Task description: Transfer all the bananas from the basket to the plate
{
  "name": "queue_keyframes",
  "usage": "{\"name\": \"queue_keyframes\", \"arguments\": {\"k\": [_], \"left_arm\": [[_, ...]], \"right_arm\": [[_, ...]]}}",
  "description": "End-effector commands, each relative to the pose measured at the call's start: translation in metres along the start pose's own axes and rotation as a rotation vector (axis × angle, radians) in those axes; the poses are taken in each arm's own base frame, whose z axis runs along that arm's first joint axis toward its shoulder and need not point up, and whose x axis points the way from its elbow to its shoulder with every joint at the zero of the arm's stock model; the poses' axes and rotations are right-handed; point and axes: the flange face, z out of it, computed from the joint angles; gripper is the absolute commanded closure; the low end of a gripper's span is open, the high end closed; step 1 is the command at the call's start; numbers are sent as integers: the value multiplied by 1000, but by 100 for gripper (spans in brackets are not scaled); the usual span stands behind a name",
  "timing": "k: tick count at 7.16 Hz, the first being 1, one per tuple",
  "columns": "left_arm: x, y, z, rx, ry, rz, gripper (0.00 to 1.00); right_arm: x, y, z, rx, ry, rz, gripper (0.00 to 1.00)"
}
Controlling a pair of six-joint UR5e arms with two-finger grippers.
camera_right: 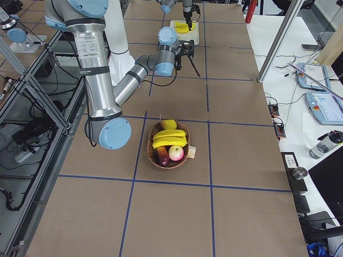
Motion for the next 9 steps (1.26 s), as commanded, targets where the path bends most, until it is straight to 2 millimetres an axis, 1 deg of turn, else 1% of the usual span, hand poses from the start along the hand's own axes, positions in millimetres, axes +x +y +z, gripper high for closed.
{"name": "queue_keyframes", "arguments": {"k": [1, 2, 3, 4, 5, 6, 7, 9], "left_arm": [[35, -11, -56, -4, 132, 6, 0], [64, -14, -89, 12, 210, 28, 0], [85, -13, -109, 19, 258, -18, 0], [117, -14, -125, 10, 311, -79, 0], [138, -3, -128, -11, 335, -102, 0], [165, 9, -133, -31, 362, -122, 0], [180, 15, -136, -42, 377, -124, 0], [202, 32, -133, -73, 389, -120, 0]], "right_arm": [[26, -17, -16, 40, 60, 45, 0], [54, -34, -35, 96, 123, 96, 0], [99, -41, -55, 131, 197, 132, 0], [141, -42, -75, 135, 274, 36, 0], [181, -31, -85, 97, 352, -66, 0], [219, -19, -98, 54, 425, -162, 0], [246, -5, -105, 11, 477, -211, 0], [272, 8, -104, -29, 519, -187, 1]]}}
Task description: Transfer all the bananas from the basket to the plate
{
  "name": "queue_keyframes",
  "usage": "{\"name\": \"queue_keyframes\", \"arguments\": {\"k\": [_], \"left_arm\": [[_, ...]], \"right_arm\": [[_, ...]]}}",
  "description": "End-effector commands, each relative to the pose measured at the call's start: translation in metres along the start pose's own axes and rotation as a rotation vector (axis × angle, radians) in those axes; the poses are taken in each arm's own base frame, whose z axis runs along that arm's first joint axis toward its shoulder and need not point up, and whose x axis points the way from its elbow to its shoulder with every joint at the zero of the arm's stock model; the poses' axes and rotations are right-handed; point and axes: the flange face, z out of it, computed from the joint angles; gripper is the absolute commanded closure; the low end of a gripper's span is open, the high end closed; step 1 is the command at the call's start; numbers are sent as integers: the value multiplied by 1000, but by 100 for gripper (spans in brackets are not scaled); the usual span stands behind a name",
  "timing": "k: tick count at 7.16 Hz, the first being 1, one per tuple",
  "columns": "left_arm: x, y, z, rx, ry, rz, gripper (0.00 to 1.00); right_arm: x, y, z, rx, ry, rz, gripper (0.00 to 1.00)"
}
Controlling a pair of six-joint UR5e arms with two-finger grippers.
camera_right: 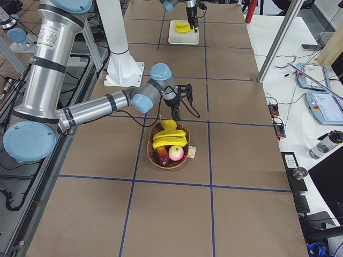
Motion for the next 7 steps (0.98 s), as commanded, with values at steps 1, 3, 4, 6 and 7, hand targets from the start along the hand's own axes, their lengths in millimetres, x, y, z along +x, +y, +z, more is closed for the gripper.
{"name": "queue_keyframes", "arguments": {"k": [1, 3, 4, 6, 7], "left_arm": [[13, 12, 9, -22, 6, 1, 0], [16, 12, 12, -24, 6, 2, 0], [16, 13, 11, -24, 7, 3, 0], [16, 13, 11, -24, 7, 3, 0], [19, 13, 10, -25, 13, 6, 0]], "right_arm": [[21, 24, 25, -79, 47, -7, 1], [6, 45, 60, -123, 112, -73, 5], [5, 46, 60, -126, 110, -75, 9], [11, 50, 61, -140, 120, -69, 18], [13, 52, 61, -148, 120, -66, 19]]}}
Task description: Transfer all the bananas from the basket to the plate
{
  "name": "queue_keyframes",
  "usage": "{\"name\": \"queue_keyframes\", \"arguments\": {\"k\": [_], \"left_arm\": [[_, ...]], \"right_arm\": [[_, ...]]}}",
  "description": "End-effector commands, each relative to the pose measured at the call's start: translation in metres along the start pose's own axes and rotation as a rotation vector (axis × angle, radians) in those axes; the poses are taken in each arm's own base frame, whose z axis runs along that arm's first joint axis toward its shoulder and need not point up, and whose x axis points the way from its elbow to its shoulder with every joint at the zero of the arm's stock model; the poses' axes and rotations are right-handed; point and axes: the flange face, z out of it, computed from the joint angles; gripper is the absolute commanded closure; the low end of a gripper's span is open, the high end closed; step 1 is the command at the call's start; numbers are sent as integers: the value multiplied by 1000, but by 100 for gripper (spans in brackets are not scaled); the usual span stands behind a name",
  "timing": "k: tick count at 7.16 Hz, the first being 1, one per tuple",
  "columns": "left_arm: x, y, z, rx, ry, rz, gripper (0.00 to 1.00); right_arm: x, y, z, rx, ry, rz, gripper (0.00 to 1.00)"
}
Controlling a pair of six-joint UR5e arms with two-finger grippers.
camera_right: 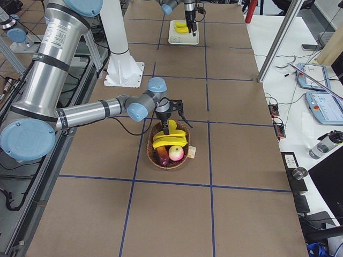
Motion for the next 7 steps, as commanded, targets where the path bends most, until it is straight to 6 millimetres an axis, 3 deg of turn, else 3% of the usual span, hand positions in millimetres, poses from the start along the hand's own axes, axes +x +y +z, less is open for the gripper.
{"name": "queue_keyframes", "arguments": {"k": [1, 6, 7], "left_arm": [[3, 0, -1, -1, 4, 2, 0], [3, 0, -1, -1, 4, 1, 0], [2, 0, 0, -1, 3, 1, 0]], "right_arm": [[2, 3, 2, -12, 1, 1, 21], [0, 8, 10, -43, 15, -2, 23], [-2, 8, 11, -46, 14, -6, 28]]}}
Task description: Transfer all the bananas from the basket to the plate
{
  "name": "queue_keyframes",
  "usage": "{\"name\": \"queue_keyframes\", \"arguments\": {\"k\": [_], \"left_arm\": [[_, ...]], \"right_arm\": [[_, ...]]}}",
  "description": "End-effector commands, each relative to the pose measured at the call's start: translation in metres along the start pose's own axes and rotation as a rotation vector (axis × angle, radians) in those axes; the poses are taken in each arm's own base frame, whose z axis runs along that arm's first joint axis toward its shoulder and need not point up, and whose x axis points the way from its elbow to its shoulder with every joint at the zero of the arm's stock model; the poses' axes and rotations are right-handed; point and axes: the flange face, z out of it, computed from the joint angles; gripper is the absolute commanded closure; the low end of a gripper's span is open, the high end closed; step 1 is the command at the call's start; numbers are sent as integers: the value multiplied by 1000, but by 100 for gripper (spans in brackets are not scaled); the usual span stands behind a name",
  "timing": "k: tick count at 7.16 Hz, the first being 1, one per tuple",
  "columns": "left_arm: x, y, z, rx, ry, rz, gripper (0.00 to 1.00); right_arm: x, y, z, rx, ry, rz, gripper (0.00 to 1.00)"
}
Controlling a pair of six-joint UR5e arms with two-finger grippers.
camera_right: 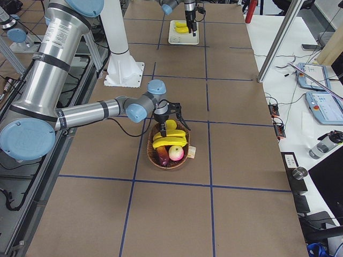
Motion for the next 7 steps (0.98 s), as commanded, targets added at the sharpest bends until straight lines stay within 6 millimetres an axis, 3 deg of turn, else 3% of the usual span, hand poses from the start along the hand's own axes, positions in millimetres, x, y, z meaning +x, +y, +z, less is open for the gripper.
{"name": "queue_keyframes", "arguments": {"k": [1, 2, 7], "left_arm": [[-1, 0, 1, 0, -2, -2, 0], [-1, 0, 1, 0, -2, -1, 0], [0, 0, 0, 0, 0, -1, 0]], "right_arm": [[-3, 1, 3, -6, -2, -7, 38], [-4, 1, 3, -9, 1, -8, 47], [-2, 2, 9, -20, 8, -8, 47]]}}
